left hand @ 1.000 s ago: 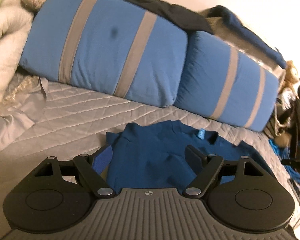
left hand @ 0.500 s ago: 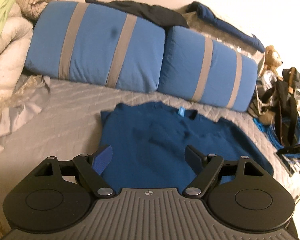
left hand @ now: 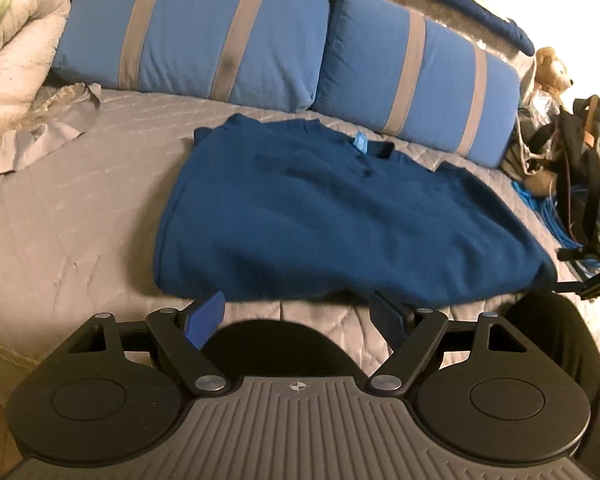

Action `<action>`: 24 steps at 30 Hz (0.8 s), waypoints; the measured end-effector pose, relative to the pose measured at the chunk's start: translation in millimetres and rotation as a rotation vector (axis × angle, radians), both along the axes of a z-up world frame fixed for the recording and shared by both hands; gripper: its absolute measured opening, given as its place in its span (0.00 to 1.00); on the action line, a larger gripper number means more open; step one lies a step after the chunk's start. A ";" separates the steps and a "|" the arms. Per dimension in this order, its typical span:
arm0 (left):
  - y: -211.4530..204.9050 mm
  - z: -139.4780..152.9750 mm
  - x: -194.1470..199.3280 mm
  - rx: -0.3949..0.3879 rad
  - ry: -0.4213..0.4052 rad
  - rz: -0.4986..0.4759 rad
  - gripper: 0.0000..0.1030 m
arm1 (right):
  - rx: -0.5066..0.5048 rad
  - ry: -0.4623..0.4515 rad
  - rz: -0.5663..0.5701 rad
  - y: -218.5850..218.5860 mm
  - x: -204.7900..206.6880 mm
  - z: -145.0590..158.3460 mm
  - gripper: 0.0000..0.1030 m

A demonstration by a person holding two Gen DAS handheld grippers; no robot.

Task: Fold clothes

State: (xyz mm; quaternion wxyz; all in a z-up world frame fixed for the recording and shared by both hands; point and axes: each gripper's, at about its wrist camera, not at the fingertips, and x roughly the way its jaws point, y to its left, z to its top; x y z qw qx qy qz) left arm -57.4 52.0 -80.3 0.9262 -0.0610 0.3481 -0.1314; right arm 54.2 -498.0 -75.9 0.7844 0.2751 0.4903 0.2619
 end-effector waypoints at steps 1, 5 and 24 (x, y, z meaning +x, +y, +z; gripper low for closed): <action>-0.8 -1.9 -0.6 0.003 -0.005 0.003 0.77 | 0.030 0.019 -0.012 -1.4 -0.1 -4.8 0.81; -4.3 -4.9 -2.2 0.014 -0.019 0.008 0.77 | 0.138 0.076 -0.061 -5.4 -0.9 -21.4 0.73; -6.4 -11.9 -0.2 0.040 -0.016 0.021 0.77 | 0.251 0.076 -0.142 13.8 9.3 -37.4 0.19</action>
